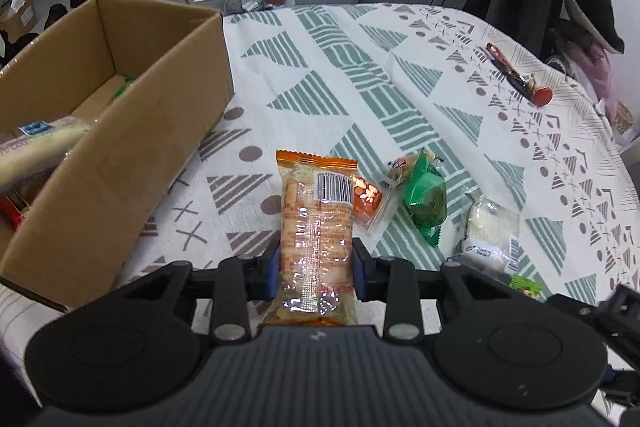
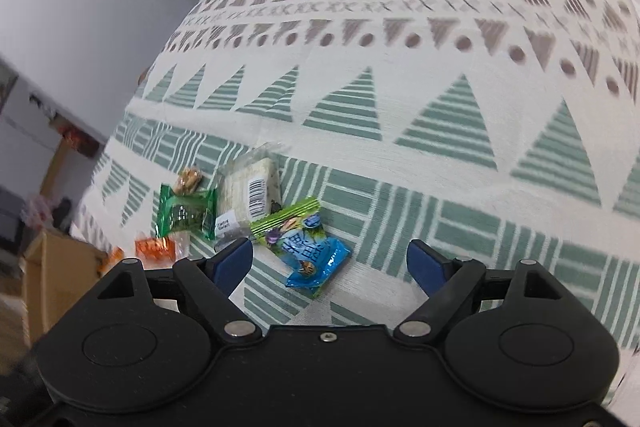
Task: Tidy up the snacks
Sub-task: 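Grasp the long orange biscuit pack with the left tool while the right grasps the blue candy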
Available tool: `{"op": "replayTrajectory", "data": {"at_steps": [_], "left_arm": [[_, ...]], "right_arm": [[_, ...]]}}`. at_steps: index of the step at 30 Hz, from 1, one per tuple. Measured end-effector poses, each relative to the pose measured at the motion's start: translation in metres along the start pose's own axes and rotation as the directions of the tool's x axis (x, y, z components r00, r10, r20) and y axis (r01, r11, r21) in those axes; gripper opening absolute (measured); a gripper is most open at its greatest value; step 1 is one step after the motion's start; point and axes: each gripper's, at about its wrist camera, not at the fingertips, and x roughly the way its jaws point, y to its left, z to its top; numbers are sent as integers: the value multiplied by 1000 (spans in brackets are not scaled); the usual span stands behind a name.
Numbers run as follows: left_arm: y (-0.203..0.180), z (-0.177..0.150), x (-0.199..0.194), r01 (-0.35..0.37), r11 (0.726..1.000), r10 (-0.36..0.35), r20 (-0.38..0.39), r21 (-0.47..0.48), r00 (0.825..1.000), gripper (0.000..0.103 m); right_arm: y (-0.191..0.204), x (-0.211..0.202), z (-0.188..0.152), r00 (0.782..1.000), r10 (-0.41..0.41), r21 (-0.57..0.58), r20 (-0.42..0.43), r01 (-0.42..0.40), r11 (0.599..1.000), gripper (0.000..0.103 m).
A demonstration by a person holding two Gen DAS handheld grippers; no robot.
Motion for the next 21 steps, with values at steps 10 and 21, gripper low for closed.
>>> {"op": "replayTrajectory", "data": {"at_steps": [10, 21], "left_arm": [[14, 4, -21, 9, 1000, -10, 14, 26, 1000, 33], [24, 6, -51, 4, 1000, -6, 58, 30, 998, 33]], "right_arm": [[38, 26, -6, 996, -90, -246, -29, 80, 966, 40], [40, -1, -11, 999, 33, -232, 5, -31, 972, 0]]}}
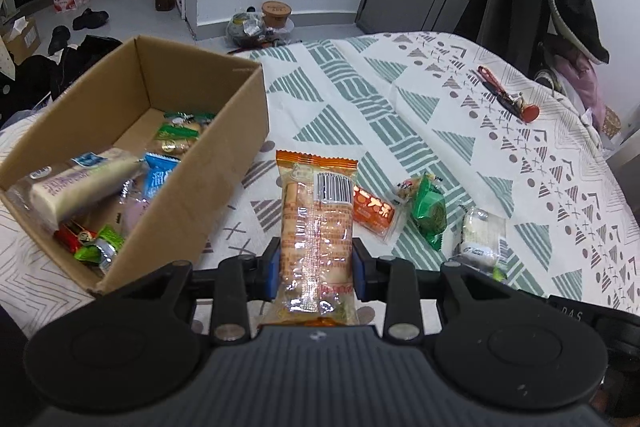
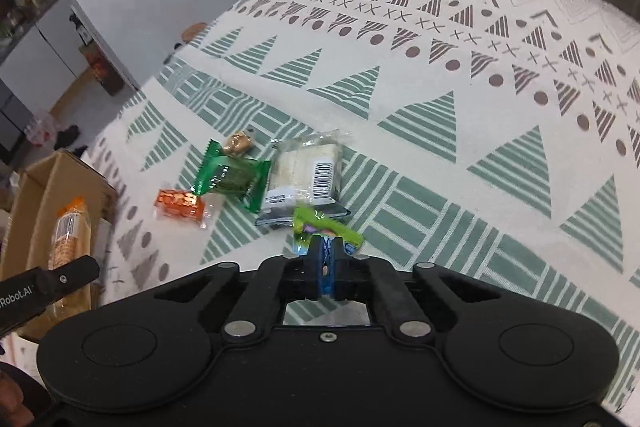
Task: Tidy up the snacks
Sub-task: 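Grasp the long orange biscuit pack with the left tool while the right grasps the blue candy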
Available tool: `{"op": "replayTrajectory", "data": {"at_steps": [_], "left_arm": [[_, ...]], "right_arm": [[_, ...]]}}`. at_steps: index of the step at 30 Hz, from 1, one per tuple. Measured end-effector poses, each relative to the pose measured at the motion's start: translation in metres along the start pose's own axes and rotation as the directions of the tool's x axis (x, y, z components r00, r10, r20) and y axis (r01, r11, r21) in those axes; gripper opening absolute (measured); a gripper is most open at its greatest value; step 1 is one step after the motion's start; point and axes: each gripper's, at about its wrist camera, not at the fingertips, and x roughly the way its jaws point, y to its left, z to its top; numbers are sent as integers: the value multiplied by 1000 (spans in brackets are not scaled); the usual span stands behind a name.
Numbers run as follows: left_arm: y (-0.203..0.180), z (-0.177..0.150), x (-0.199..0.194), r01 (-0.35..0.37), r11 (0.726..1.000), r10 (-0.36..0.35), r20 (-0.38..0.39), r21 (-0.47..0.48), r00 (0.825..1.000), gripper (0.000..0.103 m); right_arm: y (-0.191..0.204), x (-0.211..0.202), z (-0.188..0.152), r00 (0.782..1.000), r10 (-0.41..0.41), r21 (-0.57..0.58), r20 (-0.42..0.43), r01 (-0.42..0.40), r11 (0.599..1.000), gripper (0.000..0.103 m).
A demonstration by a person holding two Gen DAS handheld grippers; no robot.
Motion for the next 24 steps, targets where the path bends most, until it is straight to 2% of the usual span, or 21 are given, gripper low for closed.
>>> {"op": "replayTrajectory", "data": {"at_steps": [8, 11, 13, 14, 15, 17, 20, 24], "left_arm": [[1, 3, -21, 7, 1000, -6, 37, -8, 999, 33], [4, 4, -25, 5, 1000, -5, 45, -17, 999, 33], [7, 5, -26, 9, 1000, -7, 46, -24, 999, 33], [9, 6, -26, 10, 1000, -8, 45, -27, 999, 33], [11, 6, -26, 11, 1000, -10, 44, -28, 999, 33], [13, 7, -25, 12, 1000, -11, 44, -28, 999, 33], [15, 9, -23, 6, 1000, -5, 49, -17, 999, 33], [20, 13, -19, 4, 1000, -3, 47, -21, 999, 33]], "right_arm": [[-31, -26, -4, 989, 139, 184, 51, -147, 972, 0], [-36, -30, -2, 989, 130, 207, 65, -140, 968, 0], [-37, -25, 1, 989, 141, 229, 44, -147, 962, 7], [-35, -22, 2, 988, 149, 225, 37, -154, 962, 13], [-32, -19, 2, 989, 147, 212, 30, -150, 966, 32], [-24, -13, 2, 993, 117, 178, 24, -120, 977, 47], [-13, -3, 2, 994, 109, 136, -6, -107, 985, 48], [3, 5, -1, 998, 65, 51, -18, -64, 997, 60]]}}
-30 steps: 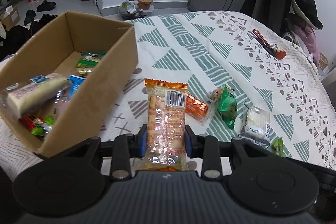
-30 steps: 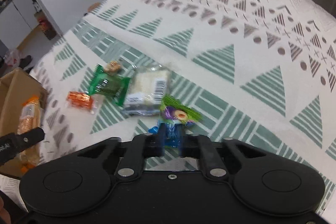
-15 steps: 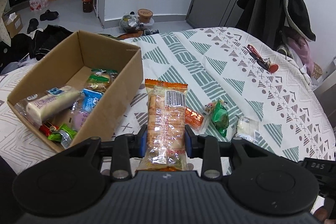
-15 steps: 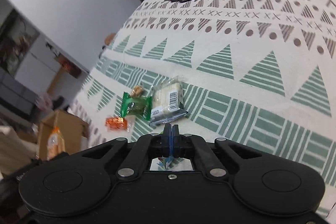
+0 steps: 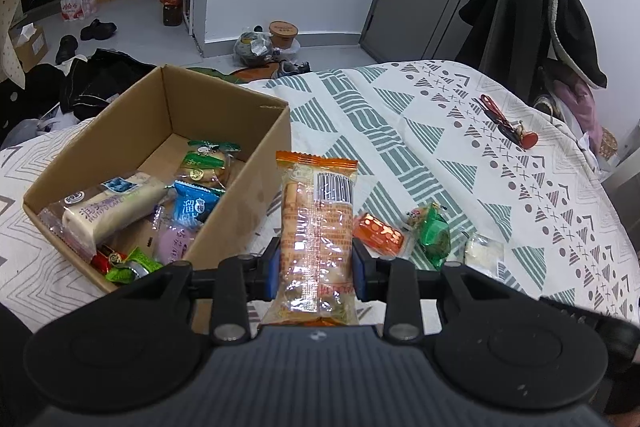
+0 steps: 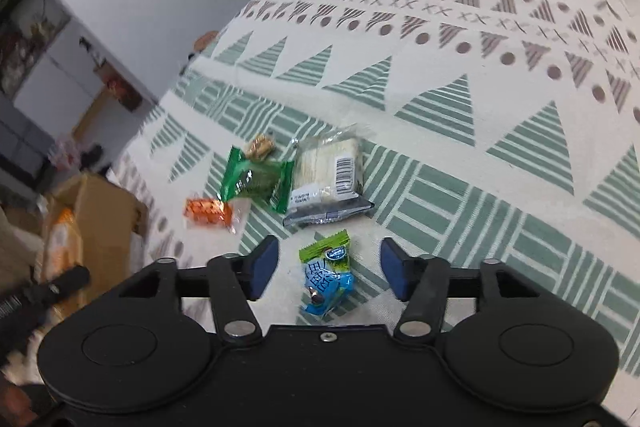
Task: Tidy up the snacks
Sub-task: 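Grasp the long orange biscuit pack with the left tool while the right grasps the blue candy, then carry the biscuit pack into the box with the left tool while the right carries the blue candy in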
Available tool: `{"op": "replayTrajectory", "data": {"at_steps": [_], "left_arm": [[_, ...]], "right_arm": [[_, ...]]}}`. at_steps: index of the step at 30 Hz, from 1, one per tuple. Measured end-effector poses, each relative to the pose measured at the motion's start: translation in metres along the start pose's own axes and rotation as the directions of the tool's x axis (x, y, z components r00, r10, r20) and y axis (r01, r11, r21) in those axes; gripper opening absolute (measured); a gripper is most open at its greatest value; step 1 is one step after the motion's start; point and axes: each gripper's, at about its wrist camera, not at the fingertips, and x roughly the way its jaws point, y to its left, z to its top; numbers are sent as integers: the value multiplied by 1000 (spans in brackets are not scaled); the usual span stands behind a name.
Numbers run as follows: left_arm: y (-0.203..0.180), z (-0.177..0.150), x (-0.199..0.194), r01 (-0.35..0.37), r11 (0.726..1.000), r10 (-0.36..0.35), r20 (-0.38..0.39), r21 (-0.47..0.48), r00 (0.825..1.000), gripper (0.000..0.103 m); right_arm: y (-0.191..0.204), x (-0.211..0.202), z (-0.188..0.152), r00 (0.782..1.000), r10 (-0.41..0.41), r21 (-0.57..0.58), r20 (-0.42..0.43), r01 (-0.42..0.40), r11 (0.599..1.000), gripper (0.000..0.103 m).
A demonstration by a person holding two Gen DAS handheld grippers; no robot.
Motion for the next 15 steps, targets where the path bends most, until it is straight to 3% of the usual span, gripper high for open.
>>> {"op": "replayTrajectory", "data": {"at_steps": [5, 7, 8, 15], "left_arm": [[2, 3, 3, 5, 1000, -5, 5, 14, 1000, 33], [2, 4, 4, 4, 1000, -4, 5, 19, 1000, 33], [3, 5, 4, 3, 1000, -3, 5, 22, 1000, 33], [7, 12, -3, -4, 1000, 3, 25, 20, 1000, 33]], "right_arm": [[20, 15, -7, 998, -59, -109, -22, 57, 992, 58], [24, 26, -8, 996, -79, -137, -46, 72, 988, 29], [24, 29, -9, 994, -87, -135, -58, 79, 988, 26], [30, 10, -4, 999, -38, -123, 3, 38, 992, 23]]}}
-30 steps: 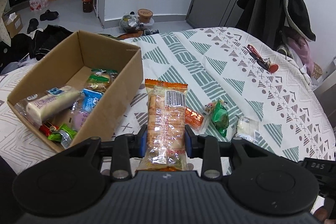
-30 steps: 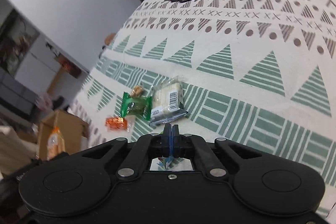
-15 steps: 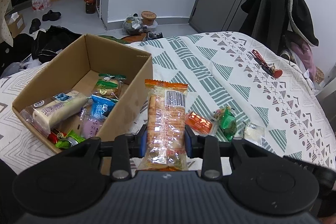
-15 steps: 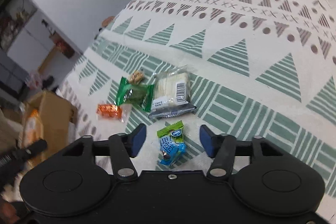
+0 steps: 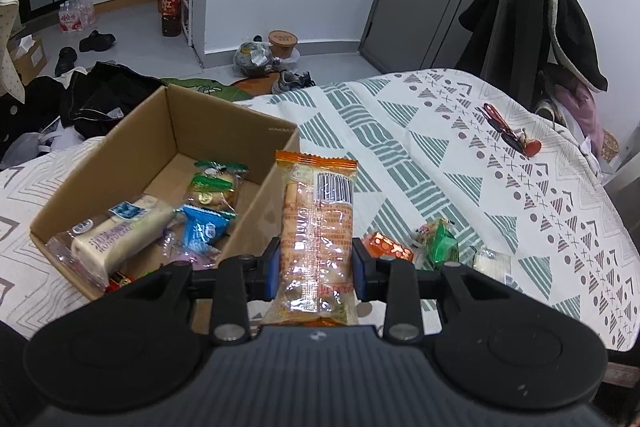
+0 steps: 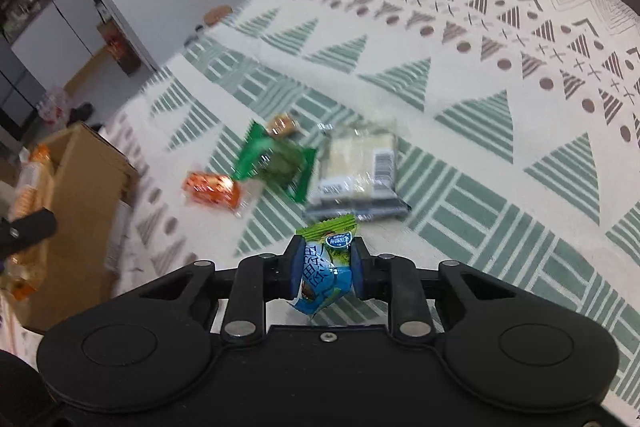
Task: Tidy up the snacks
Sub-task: 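Carry the biscuit pack into the box with the left tool while the right carries the blue candy in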
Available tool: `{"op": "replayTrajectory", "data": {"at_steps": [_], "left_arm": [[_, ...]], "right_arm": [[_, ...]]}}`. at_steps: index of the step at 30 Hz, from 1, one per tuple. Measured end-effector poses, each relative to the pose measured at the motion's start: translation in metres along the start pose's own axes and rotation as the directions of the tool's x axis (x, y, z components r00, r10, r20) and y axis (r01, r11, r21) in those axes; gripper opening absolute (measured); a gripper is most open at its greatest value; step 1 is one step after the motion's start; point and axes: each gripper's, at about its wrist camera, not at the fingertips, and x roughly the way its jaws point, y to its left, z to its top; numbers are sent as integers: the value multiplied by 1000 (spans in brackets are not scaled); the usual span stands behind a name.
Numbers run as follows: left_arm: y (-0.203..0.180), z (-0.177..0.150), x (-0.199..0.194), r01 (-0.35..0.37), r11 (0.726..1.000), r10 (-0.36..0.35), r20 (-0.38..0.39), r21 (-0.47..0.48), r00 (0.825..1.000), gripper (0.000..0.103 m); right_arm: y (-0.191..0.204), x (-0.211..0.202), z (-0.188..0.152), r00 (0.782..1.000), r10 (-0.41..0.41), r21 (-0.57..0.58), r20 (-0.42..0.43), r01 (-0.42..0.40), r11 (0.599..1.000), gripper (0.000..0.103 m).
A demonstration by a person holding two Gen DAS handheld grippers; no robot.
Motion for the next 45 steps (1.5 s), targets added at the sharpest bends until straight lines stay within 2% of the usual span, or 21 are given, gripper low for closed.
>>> {"op": "replayTrajectory", "data": {"at_steps": [7, 15, 22, 36, 45], "left_arm": [[6, 5, -14, -2, 1000, 2, 30, 3, 1000, 33], [23, 12, -33, -7, 1000, 8, 62, -17, 998, 33], [40, 21, -47, 7, 999, -3, 84, -48, 996, 33], [90, 39, -57, 16, 993, -4, 98, -120, 995, 33], [118, 40, -34, 36, 979, -29, 39, -199, 999, 34]], "right_arm": [[18, -24, 7, 996, 62, -5, 67, -61, 998, 23], [53, -64, 13, 975, 144, -25, 169, -142, 990, 23], [79, -85, 18, 957, 194, -48, 215, -188, 981, 23], [135, -84, 12, 939, 280, -96, 199, -265, 959, 23], [168, -71, 13, 944, 279, -109, 174, -264, 959, 23]]}}
